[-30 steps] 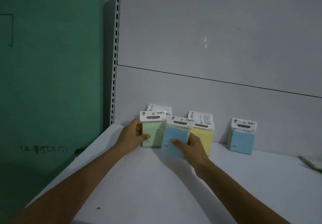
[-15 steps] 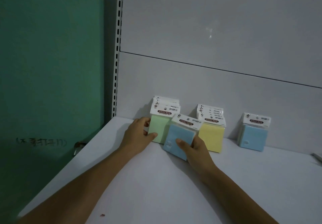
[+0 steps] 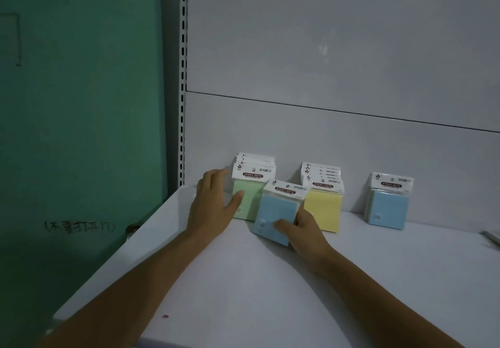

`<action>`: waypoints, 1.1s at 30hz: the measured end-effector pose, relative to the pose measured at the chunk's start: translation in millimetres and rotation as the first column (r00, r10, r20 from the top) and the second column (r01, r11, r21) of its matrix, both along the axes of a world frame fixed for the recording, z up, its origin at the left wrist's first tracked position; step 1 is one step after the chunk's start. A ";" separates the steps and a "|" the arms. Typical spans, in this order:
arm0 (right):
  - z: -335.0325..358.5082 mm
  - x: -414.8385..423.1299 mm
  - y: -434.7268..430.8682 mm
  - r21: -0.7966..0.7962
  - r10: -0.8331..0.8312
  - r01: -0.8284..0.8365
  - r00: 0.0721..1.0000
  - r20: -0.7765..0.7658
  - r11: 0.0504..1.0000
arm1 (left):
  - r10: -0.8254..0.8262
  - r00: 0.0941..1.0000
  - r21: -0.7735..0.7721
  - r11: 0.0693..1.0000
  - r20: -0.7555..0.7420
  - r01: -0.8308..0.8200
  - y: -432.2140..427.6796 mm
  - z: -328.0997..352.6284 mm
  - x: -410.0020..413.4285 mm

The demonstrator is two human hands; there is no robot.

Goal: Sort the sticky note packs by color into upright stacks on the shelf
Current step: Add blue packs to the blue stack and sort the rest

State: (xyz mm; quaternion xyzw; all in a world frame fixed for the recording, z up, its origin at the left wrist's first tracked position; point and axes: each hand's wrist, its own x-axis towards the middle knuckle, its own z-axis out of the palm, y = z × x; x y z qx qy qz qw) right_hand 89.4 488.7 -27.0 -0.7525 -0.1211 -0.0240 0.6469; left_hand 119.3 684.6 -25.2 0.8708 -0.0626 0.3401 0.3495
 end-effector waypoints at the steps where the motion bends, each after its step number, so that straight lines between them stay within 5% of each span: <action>1: 2.0 -2.4 -4.9 0.013 0.007 -0.007 1.000 -0.019 1.000 | -0.018 0.997 0.050 0.999 0.071 0.014 -3.4 3.3 -5.0; 4: 13.9 -10.7 -29.2 0.059 0.019 -0.020 1.000 0.010 0.998 | -0.132 0.985 0.073 0.990 0.109 0.124 -28.6 13.4 -18.7; 9: 27.4 -17.6 -90.5 0.194 -0.015 0.005 0.999 0.048 0.981 | -0.335 0.936 -0.042 0.942 -0.110 0.332 -109.5 21.5 -32.7; 15: 11.2 -5.0 -168.3 0.037 -0.285 0.283 0.950 0.128 0.958 | -0.492 0.817 -0.209 0.870 -0.301 0.447 -218.5 4.7 -27.4; 27: -0.3 48.7 -251.9 -0.373 -0.363 0.410 0.912 0.192 0.832 | -0.302 0.892 -0.102 0.953 -0.336 0.284 -297.2 -3.6 26.9; 33: -19.4 68.0 -258.2 -0.393 -0.351 0.417 0.908 0.230 0.820 | -0.264 0.918 -0.057 0.964 -0.295 0.259 -302.8 -23.5 36.9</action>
